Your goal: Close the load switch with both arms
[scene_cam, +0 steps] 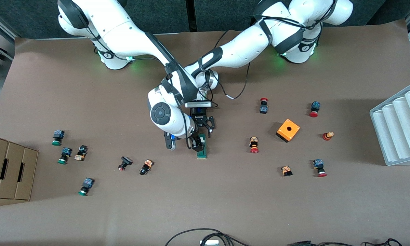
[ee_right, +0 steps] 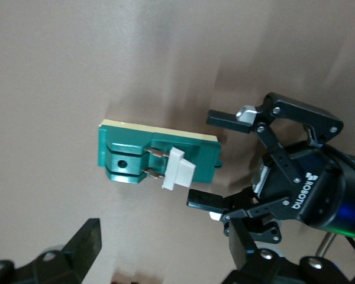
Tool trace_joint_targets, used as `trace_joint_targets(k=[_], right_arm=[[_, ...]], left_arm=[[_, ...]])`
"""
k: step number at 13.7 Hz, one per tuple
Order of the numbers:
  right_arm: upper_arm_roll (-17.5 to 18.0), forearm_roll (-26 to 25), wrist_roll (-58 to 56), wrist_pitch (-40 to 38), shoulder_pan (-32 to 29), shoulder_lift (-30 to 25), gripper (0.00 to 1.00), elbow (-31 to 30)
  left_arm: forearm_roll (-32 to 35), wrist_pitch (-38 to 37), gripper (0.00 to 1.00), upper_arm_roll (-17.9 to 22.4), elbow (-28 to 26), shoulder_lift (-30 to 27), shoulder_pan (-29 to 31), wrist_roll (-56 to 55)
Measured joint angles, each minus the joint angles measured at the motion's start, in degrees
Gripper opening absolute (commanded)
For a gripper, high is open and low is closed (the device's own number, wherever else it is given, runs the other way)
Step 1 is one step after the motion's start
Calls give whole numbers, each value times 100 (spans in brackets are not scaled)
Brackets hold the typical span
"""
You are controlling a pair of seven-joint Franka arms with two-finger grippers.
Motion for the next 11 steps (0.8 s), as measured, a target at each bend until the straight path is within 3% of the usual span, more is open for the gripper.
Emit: trace_joint_targets(k=[5,8,11], right_arm=[[-170,0,-80,29,-6,-23,97,60],[-228,0,-237,13,-51,-85,98,93],[-232,0,-573,-252,-178,-255,97,96]], left_arm=[[0,1,89,11,195,145,-22,2],[0,2,77,11,214,159,-28,2],[0,2,70,12,216,162,-28,2]])
